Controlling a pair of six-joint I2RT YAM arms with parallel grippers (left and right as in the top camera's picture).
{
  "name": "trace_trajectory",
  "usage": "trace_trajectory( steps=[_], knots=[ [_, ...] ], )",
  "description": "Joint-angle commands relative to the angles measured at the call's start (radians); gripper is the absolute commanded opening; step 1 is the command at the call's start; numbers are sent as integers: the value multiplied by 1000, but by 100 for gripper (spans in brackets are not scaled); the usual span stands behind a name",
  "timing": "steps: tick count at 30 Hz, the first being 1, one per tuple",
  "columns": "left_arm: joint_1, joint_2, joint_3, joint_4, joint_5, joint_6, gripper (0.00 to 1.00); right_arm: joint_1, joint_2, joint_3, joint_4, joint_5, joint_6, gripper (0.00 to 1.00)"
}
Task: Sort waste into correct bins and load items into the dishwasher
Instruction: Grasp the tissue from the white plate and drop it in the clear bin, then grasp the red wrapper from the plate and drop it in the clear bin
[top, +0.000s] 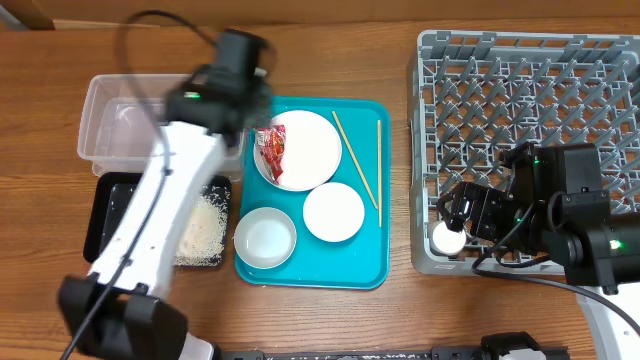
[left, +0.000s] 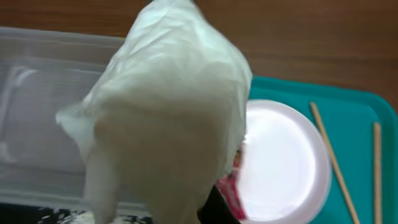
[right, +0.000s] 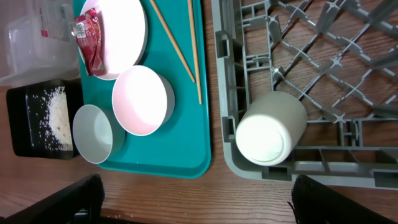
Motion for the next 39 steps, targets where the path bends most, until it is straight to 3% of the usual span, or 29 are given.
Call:
trace_trajectory(
  steps=[1,2,7,10,14,21,27,31,32,34,35,39],
  knots=[
    [116,38,-20,-10,36,-11,4,6,-5,14,3,-5,-3,99],
    [140,55,-25,-13,55,-10,8,6,-5,14,3,-5,-3,99],
    [170,82,-5,-53,184,36,55,6,-5,14,2,-5,-3,99],
    [132,65,45,-86,268,40,60,6,-5,14,2,-5,-4,99],
    [8,68,53,-110,206,54,64,6,-5,14,2,-5,-3,99],
    [-179,180,-38,-101,-114,-44,63,6,-5,14,2,-5,-3,99],
    [-178,364,-49,-86,-127,-71,56,6,-5,14,3,-5,-3,99],
    [-178,427,-49,-83,-105,-75,41,6,-5,14,2,-5,-3,100],
    [-178,427,-49,-85,-105,-74,34,6,-5,14,3,-5,-3,99],
    [-179,419,-41,-103,-96,-74,9,6,-5,14,3,-5,-3,99],
    [-179,416,-27,-117,-86,-74,4,6,-5,14,3,-5,-3,99],
    [-176,380,59,-200,-63,-75,4,6,-5,14,3,-5,-3,99]
  ],
)
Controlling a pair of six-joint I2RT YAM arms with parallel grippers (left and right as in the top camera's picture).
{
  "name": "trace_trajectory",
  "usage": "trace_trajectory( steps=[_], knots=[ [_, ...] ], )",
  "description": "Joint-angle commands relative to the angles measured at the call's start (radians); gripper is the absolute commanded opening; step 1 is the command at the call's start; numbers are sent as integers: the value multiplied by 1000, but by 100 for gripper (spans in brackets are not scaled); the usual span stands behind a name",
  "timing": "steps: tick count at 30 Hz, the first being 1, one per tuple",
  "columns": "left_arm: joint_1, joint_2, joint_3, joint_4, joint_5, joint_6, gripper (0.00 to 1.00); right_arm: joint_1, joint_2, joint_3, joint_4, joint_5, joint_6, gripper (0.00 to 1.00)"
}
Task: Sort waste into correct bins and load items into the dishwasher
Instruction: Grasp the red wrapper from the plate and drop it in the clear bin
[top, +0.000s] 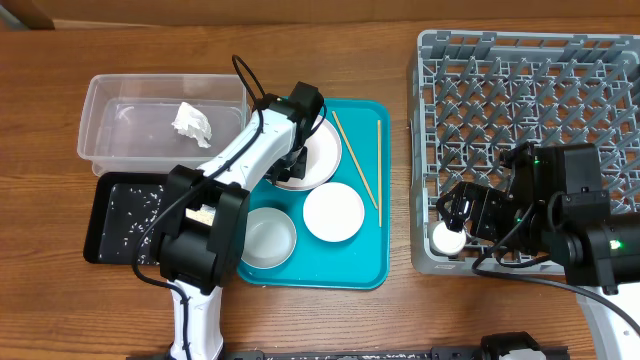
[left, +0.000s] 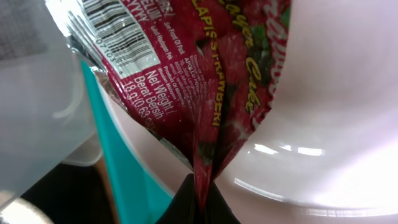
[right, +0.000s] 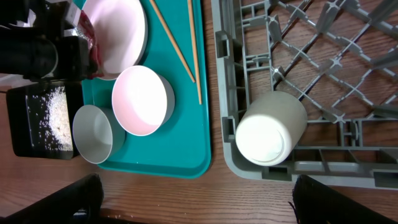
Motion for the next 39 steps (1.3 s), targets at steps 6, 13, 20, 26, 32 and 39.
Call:
trace_trajectory(
  steps=[6,13,20,26,32,39],
  knots=[
    [11,-199,211,-128,37,-14,4,6,-5,14,2,-5,-3,99],
    [188,-297,212,-121,48,-18,4,6,-5,14,2,-6,-3,99],
    [409,-216,203,-145,274,48,70,6,-5,14,3,-5,-3,99],
    [393,-358,203,-162,277,78,79,6,-5,14,12,-5,-3,99],
    [356,-571,203,-236,276,81,78,6,-5,14,21,-5,-3,99],
    [238,-859,203,-352,111,87,74,6,-5,14,13,-5,-3,100]
  ],
)
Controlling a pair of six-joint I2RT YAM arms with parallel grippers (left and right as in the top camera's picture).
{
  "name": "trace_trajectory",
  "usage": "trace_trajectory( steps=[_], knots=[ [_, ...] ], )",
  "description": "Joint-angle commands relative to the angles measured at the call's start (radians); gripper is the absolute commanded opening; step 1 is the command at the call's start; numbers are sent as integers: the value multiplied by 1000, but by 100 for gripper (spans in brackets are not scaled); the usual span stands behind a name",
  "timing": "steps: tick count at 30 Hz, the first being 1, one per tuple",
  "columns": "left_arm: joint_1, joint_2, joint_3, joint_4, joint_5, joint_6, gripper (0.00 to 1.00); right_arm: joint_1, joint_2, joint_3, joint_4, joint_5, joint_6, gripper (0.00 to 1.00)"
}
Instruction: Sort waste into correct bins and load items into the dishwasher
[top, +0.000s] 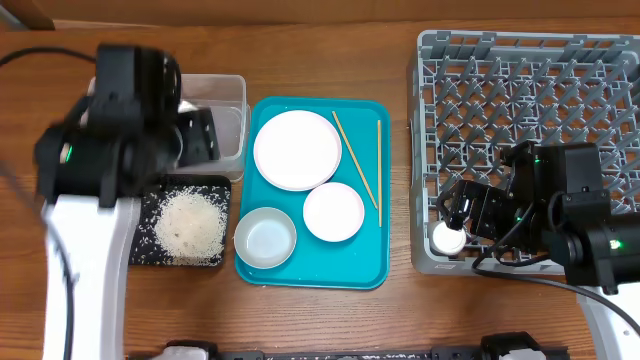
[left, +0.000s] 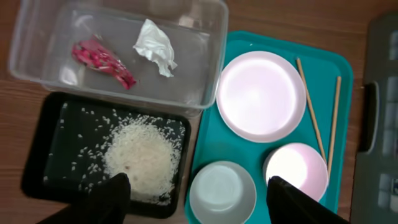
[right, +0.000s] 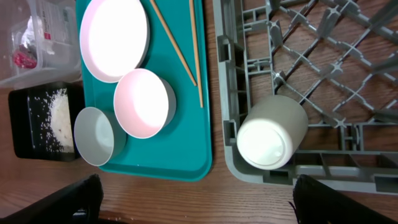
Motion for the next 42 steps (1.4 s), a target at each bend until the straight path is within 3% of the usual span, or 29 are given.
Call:
trace_trajectory(
  steps=[1,3,8,15,21,34,37,39,42],
  knots=[
    [-63,-154,8,-24,-92,14,76,6,-5,14,1,-5,-4,100],
    [-81,-236,7,-32,-93,14,79,6,-5,14,1,-5,-4,100],
    [-83,-397,7,-43,-100,15,100,6,-5,14,2,-5,-4,100],
    [-83,-436,7,-44,-83,14,100,6,-5,14,2,-5,-4,100],
    [-83,-428,7,-44,44,14,100,6,-5,14,2,-5,-4,100],
    [-83,-426,7,-80,41,17,100,6,-5,14,2,-5,-4,100],
    [-83,-425,6,-83,-15,30,100,6,-5,14,2,-5,-4,100],
    [-83,-425,-4,-47,-48,56,100,6,-5,14,2,-5,-4,100],
    [-72,-458,-69,100,-38,187,100,6,-5,14,2,-5,-4,100]
  ],
)
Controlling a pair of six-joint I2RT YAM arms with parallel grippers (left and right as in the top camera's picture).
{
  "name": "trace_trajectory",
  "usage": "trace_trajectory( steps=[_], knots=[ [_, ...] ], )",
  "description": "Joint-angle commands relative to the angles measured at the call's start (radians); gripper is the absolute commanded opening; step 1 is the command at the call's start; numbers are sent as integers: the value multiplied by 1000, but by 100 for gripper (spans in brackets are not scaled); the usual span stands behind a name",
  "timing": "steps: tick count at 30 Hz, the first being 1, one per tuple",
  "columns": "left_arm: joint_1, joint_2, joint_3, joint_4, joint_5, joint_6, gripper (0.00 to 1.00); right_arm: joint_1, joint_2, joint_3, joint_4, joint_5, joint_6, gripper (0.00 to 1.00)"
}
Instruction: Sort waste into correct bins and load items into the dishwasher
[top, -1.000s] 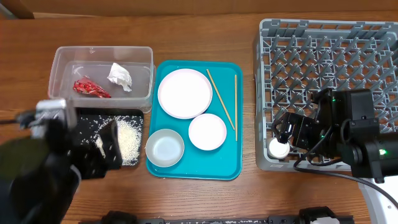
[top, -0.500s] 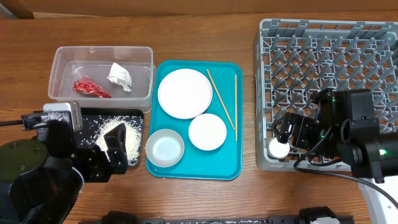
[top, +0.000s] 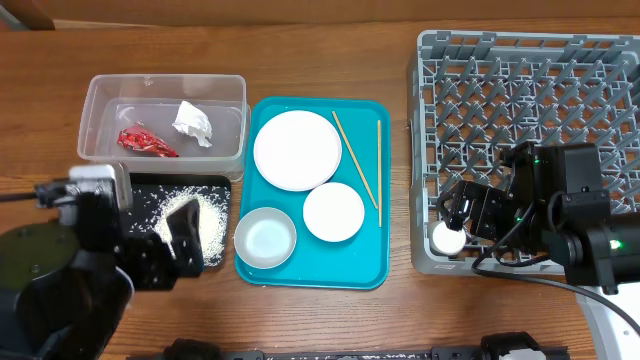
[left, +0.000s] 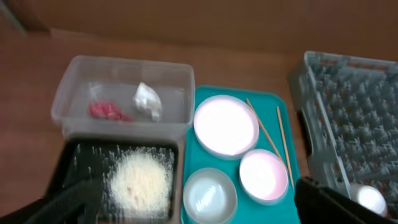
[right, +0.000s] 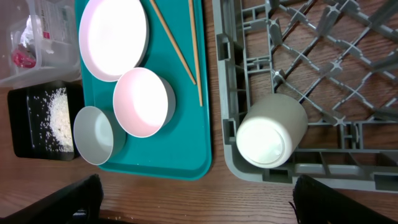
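Observation:
On the teal tray (top: 365, 262) lie a white plate (top: 297, 150), a pink-white bowl (top: 333, 212), a grey bowl (top: 265, 238) and two chopsticks (top: 355, 172). The clear bin (top: 100, 100) holds a red wrapper (top: 147, 143) and a crumpled tissue (top: 193, 122). A white cup (top: 448, 238) lies in the front left corner of the grey dishwasher rack (top: 530, 60). My left gripper (left: 199, 205) hangs high over the table's front left, open and empty. By the cup, my right gripper (right: 196, 202) is open and empty too.
A black tray (top: 115, 195) with a heap of rice (top: 190, 220) sits in front of the clear bin, left of the teal tray. The rack's upright pins fill the right side. Bare wood shows along the front edge.
My left arm has moved from above the bin and black tray back to the front left and higher, so its camera takes in more of the table. The right arm is unchanged.
First my left gripper held the tissue over the clear bin while the wrapper lay on the plate. Then the tissue lay in the bin and the gripper was shut on the wrapper. Then the wrapper lay in the bin, gripper open. Now the arm stands back.

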Motion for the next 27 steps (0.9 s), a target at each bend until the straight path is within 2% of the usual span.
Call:
trace_trajectory(
  steps=[1,3,8,19,27],
  knots=[
    [14,-44,-90,126,-11,161,100,6,-5,14,5,-5,-4,100],
    [43,-123,-227,260,28,219,100,6,-5,14,5,-5,-4,100],
    [95,-318,-543,471,57,218,100,6,-5,14,5,-5,-3,100],
    [144,-732,-1151,824,108,218,100,6,-5,14,5,-5,-3,100],
    [144,-916,-1456,1059,201,218,100,6,-5,14,5,-5,-3,100]
  ],
)
